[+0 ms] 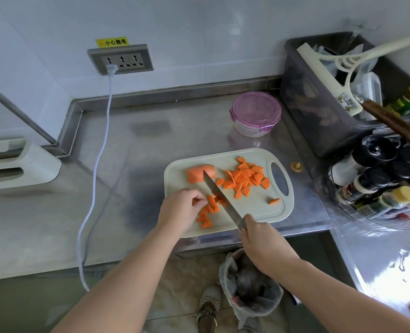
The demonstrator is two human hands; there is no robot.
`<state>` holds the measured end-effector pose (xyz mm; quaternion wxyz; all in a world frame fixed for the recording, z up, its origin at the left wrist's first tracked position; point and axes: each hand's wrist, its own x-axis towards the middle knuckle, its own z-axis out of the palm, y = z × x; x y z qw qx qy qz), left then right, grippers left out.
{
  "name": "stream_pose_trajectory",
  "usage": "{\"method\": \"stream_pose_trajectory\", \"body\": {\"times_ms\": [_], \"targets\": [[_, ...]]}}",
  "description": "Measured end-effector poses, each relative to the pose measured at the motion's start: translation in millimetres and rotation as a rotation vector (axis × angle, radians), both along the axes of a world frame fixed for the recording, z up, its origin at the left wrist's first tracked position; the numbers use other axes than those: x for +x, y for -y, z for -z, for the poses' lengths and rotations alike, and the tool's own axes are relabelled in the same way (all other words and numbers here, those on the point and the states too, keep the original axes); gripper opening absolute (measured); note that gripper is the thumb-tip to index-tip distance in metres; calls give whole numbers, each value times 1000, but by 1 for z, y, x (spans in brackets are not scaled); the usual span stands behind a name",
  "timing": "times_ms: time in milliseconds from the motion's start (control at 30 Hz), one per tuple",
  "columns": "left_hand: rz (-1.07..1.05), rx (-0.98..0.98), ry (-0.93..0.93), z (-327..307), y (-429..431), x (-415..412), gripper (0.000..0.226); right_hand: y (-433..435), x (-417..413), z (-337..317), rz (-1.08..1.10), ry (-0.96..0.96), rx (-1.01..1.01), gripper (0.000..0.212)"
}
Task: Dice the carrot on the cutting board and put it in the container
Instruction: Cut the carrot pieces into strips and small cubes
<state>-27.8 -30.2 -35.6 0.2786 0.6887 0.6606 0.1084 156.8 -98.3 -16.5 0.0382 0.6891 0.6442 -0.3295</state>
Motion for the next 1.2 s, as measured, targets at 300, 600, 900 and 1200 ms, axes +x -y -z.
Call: {"method": "stream_pose_trajectory", "body": {"times_ms": [300, 600, 900, 1200], "targets": [[300, 33, -206, -1, 2, 6, 27, 0, 1, 8, 0, 9, -10, 10], [180, 113, -237, 3, 8, 7, 18, -3, 2, 8, -23, 29, -26, 15], [45, -2, -117, 1, 23, 6, 33, -6, 1, 10, -101, 69, -18, 18], [75, -49, -87, 11, 23, 11, 51, -8, 4, 12, -59, 49, -13, 16]]}}
